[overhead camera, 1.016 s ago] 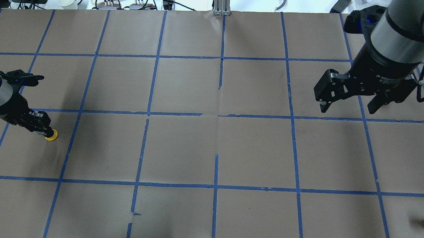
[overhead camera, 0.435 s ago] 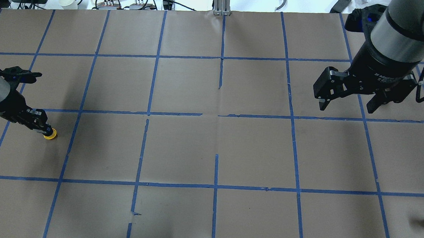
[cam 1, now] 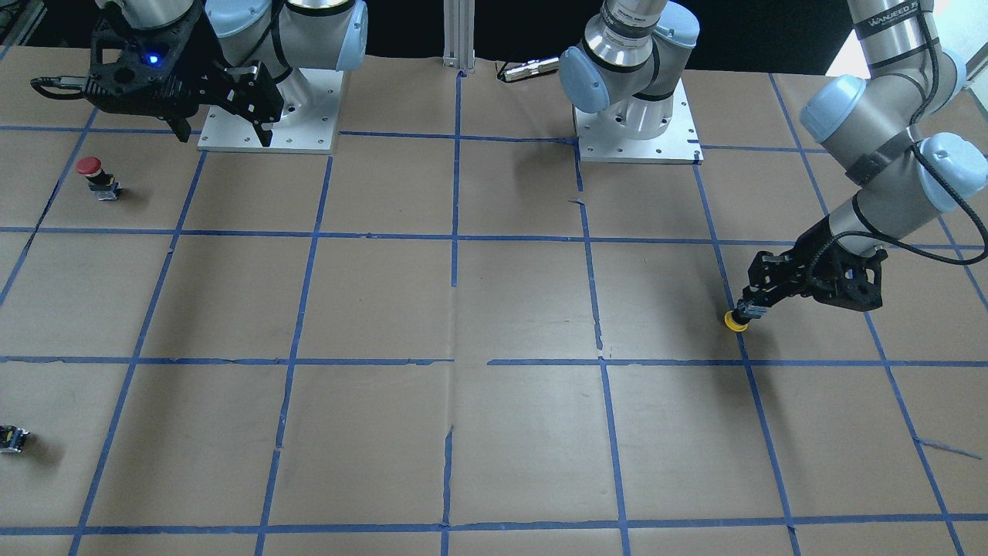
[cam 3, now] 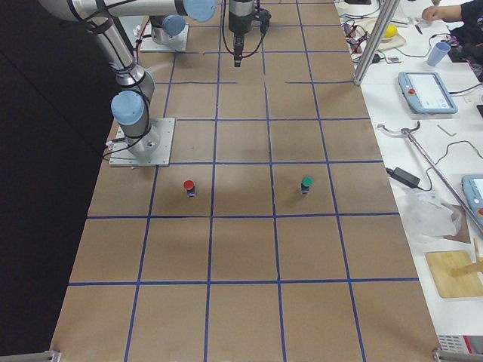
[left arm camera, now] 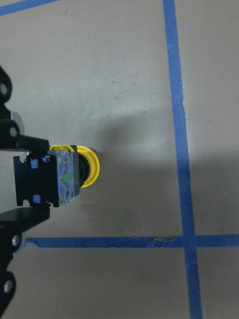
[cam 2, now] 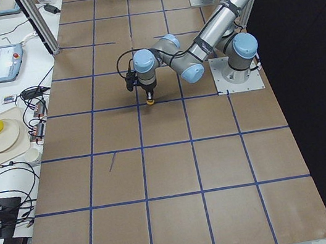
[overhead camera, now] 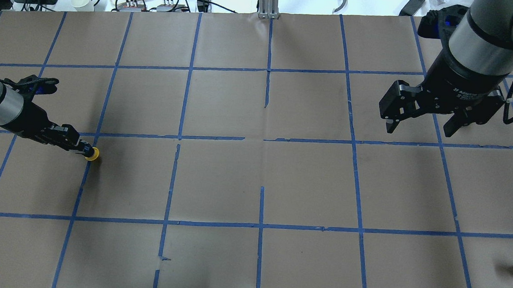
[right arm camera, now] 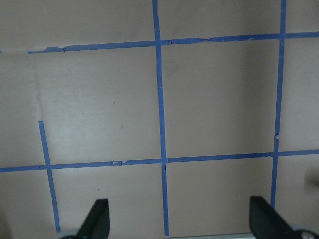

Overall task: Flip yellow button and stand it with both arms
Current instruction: 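Carry the button toward the table center while the right gripper approaches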

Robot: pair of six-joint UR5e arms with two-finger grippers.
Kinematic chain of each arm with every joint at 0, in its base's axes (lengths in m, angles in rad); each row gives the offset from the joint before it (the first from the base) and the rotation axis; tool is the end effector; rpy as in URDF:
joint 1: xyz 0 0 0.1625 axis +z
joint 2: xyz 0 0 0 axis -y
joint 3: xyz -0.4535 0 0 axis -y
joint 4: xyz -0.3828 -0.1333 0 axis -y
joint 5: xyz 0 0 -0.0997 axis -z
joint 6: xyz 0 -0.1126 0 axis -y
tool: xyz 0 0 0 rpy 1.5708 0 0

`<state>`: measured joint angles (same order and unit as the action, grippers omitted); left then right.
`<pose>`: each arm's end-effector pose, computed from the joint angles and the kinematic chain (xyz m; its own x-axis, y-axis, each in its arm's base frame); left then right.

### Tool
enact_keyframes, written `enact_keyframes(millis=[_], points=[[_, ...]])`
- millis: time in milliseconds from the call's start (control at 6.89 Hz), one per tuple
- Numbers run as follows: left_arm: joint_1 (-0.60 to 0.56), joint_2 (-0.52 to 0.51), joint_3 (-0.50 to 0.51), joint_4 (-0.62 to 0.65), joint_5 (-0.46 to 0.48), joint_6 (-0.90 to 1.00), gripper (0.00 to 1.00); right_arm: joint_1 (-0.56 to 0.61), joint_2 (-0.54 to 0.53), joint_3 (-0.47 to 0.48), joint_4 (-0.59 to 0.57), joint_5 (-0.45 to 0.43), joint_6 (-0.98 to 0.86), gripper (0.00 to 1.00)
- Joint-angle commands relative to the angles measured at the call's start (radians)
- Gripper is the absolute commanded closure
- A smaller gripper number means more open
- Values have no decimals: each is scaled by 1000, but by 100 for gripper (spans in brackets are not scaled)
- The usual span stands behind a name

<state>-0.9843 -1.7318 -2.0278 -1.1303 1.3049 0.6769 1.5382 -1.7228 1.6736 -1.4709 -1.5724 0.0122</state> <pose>0.1209 -0.4763 0.2638 -0.9476 0.0671 0.3122 0.0626 0.9977 -0.0244 0.1198 -0.4117 0.5121 -0.9990 0.0447 0.0022 0.0447 0.9977 0.0506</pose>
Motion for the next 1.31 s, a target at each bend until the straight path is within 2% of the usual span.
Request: enact_keyframes(millis=[0, 290, 435, 581, 726, 871, 1016, 1161], points=[[-16, -14, -11, -207, -403, 1, 88, 0, 5, 0, -25, 47, 2, 0], [-204, -12, -52, -252, -736, 0, 90, -3, 6, -5, -25, 110, 119, 0], [-259, -21, -80, -250, -903, 4, 90, -12, 8, -8, -28, 231, 217, 0], [-319, -6, -115, -249, -1029, 25, 97, -51, 6, -9, -26, 346, 266, 0], [-391, 7, -138, -235, -1197, 29, 97, -112, 6, -9, -17, 471, 268, 0], [-446, 9, -144, -233, -1327, 26, 98, -153, 8, 0, -16, 614, 328, 0], [-505, 12, -146, -233, -1439, 26, 98, -153, 35, 2, -20, 667, 371, 0], [-560, 12, -146, -209, -1552, 38, 98, -153, 60, 2, -19, 684, 371, 0]])
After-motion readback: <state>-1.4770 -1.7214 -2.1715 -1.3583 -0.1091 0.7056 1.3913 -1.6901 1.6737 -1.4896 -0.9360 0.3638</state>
